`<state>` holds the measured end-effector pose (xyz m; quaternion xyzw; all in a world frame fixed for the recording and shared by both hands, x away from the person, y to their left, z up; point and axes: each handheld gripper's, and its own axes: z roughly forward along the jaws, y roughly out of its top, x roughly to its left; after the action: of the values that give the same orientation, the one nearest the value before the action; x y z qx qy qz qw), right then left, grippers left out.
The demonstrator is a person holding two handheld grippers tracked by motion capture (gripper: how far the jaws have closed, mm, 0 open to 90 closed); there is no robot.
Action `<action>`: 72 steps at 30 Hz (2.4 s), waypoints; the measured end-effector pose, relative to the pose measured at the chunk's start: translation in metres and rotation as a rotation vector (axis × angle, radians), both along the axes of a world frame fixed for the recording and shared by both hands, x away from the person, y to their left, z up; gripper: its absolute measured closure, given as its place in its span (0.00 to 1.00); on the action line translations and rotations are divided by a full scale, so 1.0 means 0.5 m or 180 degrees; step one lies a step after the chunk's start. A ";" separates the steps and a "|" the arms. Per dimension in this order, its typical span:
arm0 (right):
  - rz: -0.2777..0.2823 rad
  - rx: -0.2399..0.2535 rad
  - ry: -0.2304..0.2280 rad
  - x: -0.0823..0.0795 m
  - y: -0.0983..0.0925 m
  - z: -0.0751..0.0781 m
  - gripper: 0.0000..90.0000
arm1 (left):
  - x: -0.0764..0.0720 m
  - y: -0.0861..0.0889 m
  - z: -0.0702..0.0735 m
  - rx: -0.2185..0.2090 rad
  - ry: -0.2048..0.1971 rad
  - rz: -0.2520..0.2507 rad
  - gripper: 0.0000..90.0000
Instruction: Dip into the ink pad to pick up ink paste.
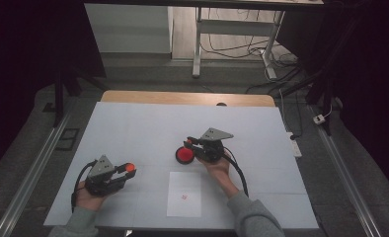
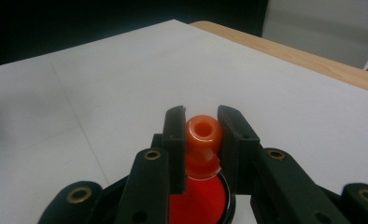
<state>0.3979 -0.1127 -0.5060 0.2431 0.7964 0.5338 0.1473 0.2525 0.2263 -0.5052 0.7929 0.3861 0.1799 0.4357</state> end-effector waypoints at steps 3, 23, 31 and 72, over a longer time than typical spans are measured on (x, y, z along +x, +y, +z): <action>0.0040 0.0030 -0.0004 -0.004 0.000 0.007 0.80 | -0.001 -0.001 0.000 0.0003 -0.0004 -0.0007 0.72; 0.0061 0.0127 0.0054 -0.016 -0.021 0.026 0.80 | 0.000 -0.002 -0.002 0.0021 0.0010 -0.0007 0.72; 0.0067 0.0165 0.0039 -0.026 -0.036 0.036 0.80 | 0.000 -0.001 -0.002 0.0019 0.0011 -0.0003 0.72; 0.0197 0.0184 0.0036 -0.106 -0.096 0.066 0.80 | 0.001 0.000 -0.003 0.0003 0.0000 0.0009 0.72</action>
<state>0.3449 -0.1606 -0.4729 0.2255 0.7887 0.5595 0.1191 0.2528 0.2265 -0.5066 0.7926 0.3871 0.1806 0.4351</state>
